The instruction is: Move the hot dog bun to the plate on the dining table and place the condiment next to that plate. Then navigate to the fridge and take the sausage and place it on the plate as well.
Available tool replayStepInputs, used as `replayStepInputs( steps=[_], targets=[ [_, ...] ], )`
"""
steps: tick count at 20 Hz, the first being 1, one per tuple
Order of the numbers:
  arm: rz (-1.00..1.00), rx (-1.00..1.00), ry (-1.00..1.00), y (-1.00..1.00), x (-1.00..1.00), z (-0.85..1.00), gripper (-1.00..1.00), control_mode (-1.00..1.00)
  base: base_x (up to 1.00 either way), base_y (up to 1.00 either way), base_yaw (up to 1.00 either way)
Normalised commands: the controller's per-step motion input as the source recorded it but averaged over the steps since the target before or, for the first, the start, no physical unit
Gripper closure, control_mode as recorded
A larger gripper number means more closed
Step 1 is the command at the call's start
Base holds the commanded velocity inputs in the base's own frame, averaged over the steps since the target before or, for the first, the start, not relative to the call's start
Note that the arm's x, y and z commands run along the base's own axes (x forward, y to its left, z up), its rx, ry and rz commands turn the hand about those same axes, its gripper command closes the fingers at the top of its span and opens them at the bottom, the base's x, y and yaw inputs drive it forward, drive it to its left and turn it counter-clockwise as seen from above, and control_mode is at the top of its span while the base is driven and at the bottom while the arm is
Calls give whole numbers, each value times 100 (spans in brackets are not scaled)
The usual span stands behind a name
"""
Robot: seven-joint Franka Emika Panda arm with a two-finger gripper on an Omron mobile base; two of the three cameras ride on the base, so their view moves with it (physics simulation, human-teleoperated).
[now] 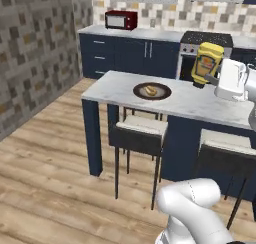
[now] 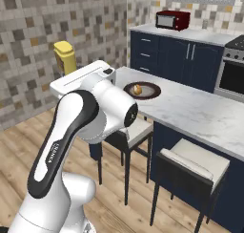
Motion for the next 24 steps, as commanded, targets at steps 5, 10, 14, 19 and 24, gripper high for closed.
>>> replayStepInputs(
  steps=[5,10,14,19,24],
  targets=[
    [0,0,0,0,0,0,100,100,76,36,-55],
    [0,0,0,0,0,0,100,100,86,21,-53],
    [0,0,0,0,0,0,100,100,95,24,-46],
    [0,0,0,0,0,0,100,100,99,27,-23],
    [0,0,0,0,0,0,100,100,100,10,-7]
  ],
)
